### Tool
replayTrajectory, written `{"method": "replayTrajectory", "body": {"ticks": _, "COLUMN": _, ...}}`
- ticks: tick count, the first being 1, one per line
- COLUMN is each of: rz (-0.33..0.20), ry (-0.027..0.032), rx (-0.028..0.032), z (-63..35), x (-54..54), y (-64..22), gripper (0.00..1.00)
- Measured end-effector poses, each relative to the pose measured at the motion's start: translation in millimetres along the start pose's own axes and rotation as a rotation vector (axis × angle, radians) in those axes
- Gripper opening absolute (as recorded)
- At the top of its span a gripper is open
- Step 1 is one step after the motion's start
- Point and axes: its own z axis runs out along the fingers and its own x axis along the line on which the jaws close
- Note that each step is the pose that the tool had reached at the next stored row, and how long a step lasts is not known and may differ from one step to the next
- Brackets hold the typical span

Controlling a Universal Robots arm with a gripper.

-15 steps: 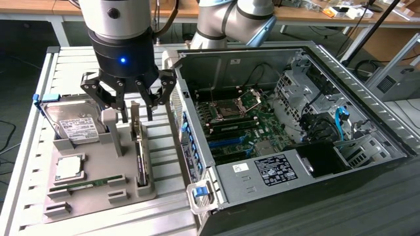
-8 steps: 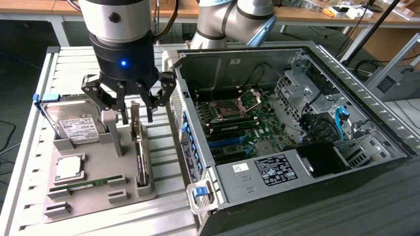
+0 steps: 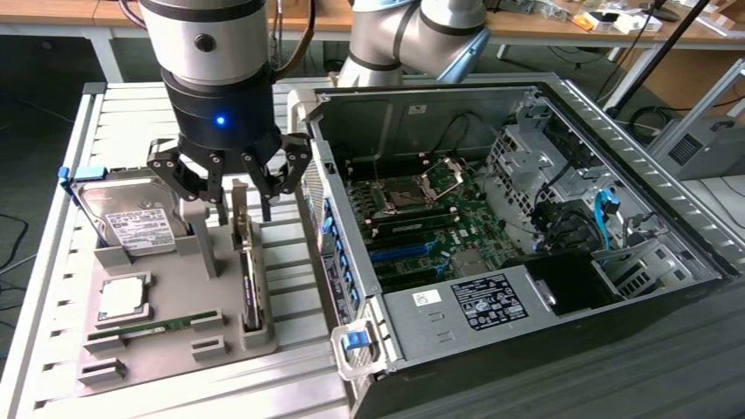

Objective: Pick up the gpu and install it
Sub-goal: 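Pick up the gpu and move the gpu toward the slot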

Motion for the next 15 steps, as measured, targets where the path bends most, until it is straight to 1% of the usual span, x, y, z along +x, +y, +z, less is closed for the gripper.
{"method": "replayTrajectory", "body": {"ticks": 15, "rz": 0.000, "ry": 0.0000, "rx": 0.0000, "z": 8.6, "x": 0.2, "y": 0.0, "gripper": 0.48}}
